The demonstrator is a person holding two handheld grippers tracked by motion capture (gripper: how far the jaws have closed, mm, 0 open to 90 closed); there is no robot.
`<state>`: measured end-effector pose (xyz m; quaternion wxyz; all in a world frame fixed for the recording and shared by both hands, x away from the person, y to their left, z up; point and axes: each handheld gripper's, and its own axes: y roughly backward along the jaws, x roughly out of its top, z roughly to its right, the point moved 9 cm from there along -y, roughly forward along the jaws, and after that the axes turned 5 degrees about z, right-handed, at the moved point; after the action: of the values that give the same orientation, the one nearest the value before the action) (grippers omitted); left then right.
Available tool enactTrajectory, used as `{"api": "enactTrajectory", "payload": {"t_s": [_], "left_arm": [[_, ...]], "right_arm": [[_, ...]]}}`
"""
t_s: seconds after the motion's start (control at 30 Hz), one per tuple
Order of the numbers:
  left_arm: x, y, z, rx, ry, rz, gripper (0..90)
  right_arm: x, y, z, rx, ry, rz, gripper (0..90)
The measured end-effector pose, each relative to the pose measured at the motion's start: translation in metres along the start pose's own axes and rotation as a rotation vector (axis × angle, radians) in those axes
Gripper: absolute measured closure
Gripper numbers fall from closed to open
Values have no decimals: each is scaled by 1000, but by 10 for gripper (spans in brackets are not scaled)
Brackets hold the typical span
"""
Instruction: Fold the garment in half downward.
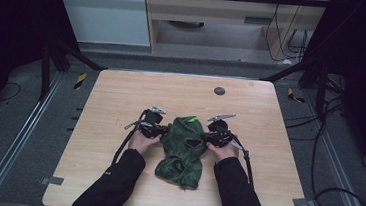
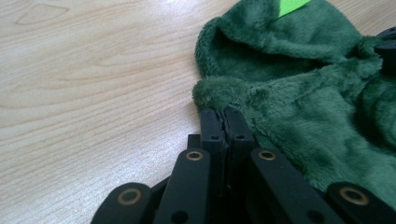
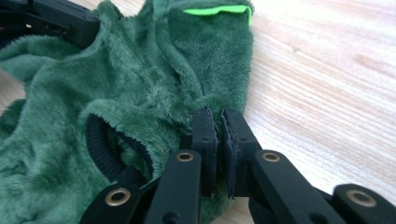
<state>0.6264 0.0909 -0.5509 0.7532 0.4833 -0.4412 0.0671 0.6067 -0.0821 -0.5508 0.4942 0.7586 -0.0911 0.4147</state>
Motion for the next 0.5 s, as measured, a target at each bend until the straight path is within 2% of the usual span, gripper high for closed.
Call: {"api": "enactTrajectory", "payload": {"t_s": [0.33,0.5], "left_arm": [[15,25,7,-10,-31,57,887],[18,35,9,-9,-52,69,887]], "right_arm": [[16,18,-3,12,31,80,851],[22,23,-6,22,46,105,853]]}}
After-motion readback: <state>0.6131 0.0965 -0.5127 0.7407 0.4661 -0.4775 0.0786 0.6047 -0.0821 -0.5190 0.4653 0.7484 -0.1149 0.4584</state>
